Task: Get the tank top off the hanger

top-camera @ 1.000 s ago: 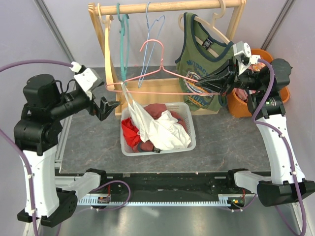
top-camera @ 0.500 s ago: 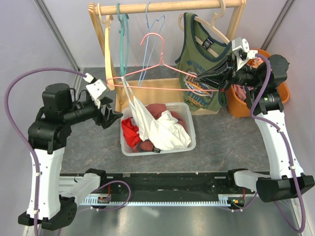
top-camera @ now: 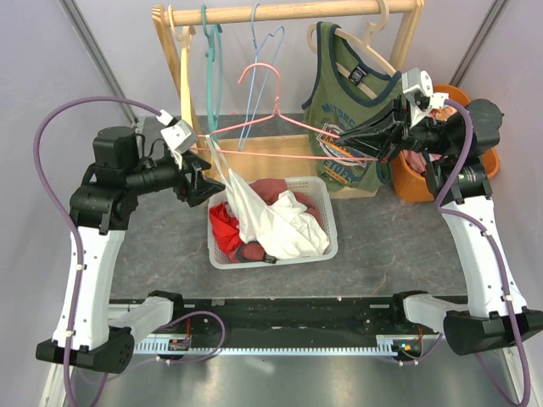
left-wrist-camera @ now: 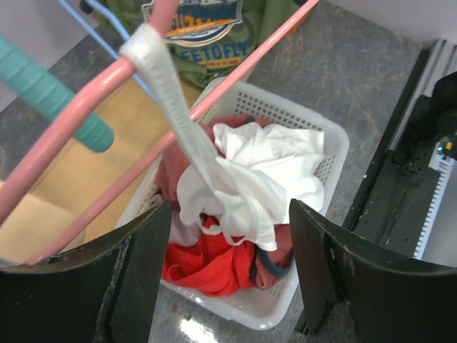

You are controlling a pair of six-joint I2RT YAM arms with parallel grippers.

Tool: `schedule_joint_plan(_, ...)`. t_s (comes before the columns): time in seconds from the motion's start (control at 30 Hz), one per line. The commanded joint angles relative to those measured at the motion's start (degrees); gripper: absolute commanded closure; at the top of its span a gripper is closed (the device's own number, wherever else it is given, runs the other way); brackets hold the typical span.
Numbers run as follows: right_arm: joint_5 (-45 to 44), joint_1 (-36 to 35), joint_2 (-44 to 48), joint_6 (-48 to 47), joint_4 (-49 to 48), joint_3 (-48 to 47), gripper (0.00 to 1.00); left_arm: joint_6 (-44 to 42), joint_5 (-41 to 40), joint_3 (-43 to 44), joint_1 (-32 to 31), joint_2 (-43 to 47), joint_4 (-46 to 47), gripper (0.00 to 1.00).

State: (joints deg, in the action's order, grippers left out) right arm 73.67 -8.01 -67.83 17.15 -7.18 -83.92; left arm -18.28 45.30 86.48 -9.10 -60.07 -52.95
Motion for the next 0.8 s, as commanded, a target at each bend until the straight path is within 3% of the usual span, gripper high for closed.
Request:
schedule_joint_plan(0.0,0.2,-1.1,1.6,-1.2,-2.0,0.0,1.00,3.8,7.7,-0.9,-0.2,-0.9,4.7,0.28)
schedule_joint_plan(0.33,0.0,-1.8,2.3,-1.4,-2.0,0.5,1.00,3.0,6.8,-2.2,-0.6,-0.8,5.0,0.64)
schedule_joint_plan(0.47,-0.1,-1.9,2.6,-1.4,-2.1,0.5,1.00,3.2,5.2,-3.3,-0.6,0.3,5.0,0.98)
schedule_joint_plan(0.77,-0.2,-1.9,2.4,-1.8,-2.0,0.6,1.00,3.3,-1.6,-4.0,1.3,5.0,2.8,0.98)
